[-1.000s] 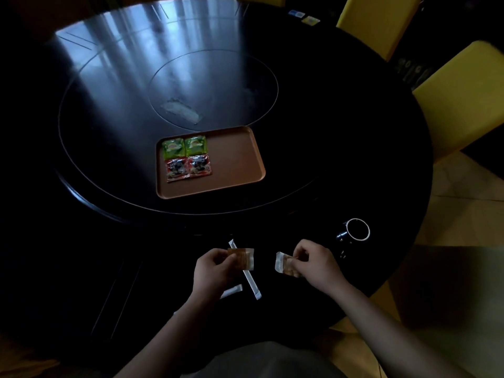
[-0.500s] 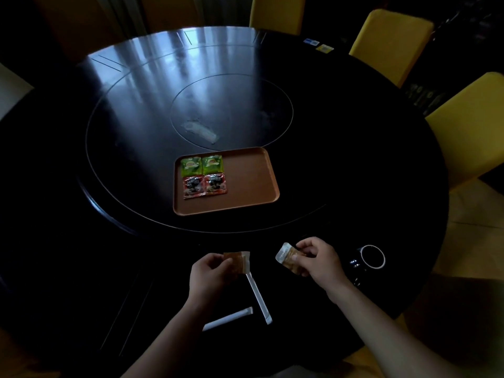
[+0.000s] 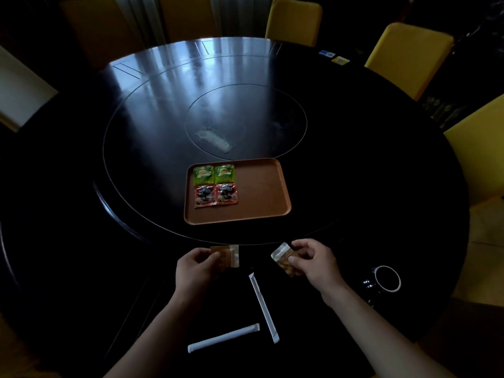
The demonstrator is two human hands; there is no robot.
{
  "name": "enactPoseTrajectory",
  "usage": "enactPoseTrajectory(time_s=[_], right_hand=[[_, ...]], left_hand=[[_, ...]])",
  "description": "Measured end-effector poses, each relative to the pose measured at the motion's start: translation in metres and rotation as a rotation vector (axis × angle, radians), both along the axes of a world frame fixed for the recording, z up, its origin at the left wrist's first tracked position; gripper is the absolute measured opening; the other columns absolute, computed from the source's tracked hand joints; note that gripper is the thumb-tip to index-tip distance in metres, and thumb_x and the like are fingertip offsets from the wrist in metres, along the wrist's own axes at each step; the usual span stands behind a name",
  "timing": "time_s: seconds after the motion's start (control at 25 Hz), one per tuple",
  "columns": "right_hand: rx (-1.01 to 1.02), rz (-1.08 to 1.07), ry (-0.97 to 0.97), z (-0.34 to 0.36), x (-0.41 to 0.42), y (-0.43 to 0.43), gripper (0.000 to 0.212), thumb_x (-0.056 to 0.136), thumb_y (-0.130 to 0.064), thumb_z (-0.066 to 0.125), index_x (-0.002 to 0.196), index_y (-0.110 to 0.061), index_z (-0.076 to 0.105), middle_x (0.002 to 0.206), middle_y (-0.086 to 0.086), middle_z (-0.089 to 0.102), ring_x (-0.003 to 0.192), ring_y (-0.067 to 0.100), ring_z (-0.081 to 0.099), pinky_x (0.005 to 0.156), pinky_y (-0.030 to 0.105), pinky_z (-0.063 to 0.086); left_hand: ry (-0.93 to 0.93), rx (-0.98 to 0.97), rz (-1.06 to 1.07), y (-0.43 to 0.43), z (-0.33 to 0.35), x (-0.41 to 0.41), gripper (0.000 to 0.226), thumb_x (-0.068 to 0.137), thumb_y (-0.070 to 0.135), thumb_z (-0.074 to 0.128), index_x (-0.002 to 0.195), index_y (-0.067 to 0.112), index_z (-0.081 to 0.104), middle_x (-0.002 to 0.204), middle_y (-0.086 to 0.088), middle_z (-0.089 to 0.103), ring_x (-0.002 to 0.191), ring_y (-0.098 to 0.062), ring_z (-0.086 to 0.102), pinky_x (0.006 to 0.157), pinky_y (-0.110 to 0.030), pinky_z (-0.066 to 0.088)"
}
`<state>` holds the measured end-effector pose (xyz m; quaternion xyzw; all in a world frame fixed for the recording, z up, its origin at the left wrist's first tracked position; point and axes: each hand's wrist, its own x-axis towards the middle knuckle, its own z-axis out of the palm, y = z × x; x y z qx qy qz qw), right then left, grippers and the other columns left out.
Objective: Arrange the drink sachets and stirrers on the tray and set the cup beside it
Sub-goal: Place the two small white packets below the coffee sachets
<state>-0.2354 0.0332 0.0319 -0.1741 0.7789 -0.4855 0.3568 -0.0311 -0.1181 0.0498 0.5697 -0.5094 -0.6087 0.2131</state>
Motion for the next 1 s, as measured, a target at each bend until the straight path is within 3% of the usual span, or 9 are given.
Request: enactPoseTrajectory(time_s=[0.2,0.32,0.48,0.68,0.88,1.0], right_hand=[[-0.001,0.051,0.026,0.005,-0.003,-0.031,0.046,0.082,0.006,0.066,0.122,-0.017,0.059,0.094,0.011,0.063,0.076,0.020,0.067,0.059,0.027,0.057],[0.006,0.067,0.032,0.008,-0.005,-0.052,0.060,0.083,0.005,0.065,0.132,-0.028,0.053,0.101,0.006,0.057,0.081,0.017,0.064,0.060,0.021,0.055],[0.052,0.103,0.060,0.007,-0.012,-0.082,0.046,0.086,-0.001,0.065,0.126,-0.023,0.059,0.113,0.000,0.058,0.101,0.014,0.058,0.081,0.027,0.049],[0.030,0.069,0.108,0.004,-0.014,-0.116,0.030,0.086,-0.005,0.067,0.108,-0.025,0.063,0.095,-0.009,0.061,0.087,0.009,0.063,0.075,0.025,0.056],[-0.024,0.027,0.014,-0.001,-0.015,-0.136,0.024,0.088,-0.002,0.064,0.102,-0.021,0.059,0.094,-0.001,0.059,0.082,0.016,0.065,0.063,0.030,0.061],[0.001,-0.015,0.011,-0.006,-0.016,-0.141,0.014,0.088,-0.008,0.066,0.095,-0.020,0.062,0.092,-0.001,0.061,0.083,0.018,0.065,0.066,0.035,0.061]], left_hand=[[-0.022,-0.082,0.011,-0.034,0.006,-0.005,0.009,0.086,0.011,0.069,0.094,0.014,0.070,0.086,-0.004,0.074,0.074,-0.015,0.073,0.059,-0.025,0.057],[-0.045,-0.109,0.021,-0.060,0.005,-0.012,0.009,0.086,0.012,0.069,0.094,0.015,0.070,0.089,-0.005,0.073,0.079,-0.017,0.073,0.065,-0.029,0.059],[-0.057,-0.158,0.034,-0.088,0.002,-0.025,0.005,0.087,0.013,0.069,0.091,0.014,0.069,0.087,-0.006,0.072,0.077,-0.017,0.071,0.060,-0.024,0.055],[-0.118,-0.143,0.026,-0.116,-0.013,-0.035,0.002,0.087,0.016,0.068,0.090,0.017,0.068,0.088,-0.005,0.071,0.075,-0.016,0.070,0.056,-0.024,0.054],[-0.194,-0.132,-0.002,-0.128,-0.030,-0.042,0.006,0.088,0.018,0.068,0.093,0.015,0.068,0.087,-0.003,0.070,0.076,-0.016,0.070,0.053,-0.021,0.050],[-0.198,-0.122,0.016,-0.130,-0.034,-0.045,0.009,0.088,0.017,0.068,0.096,0.013,0.067,0.088,-0.005,0.070,0.065,-0.017,0.071,0.049,-0.023,0.054]])
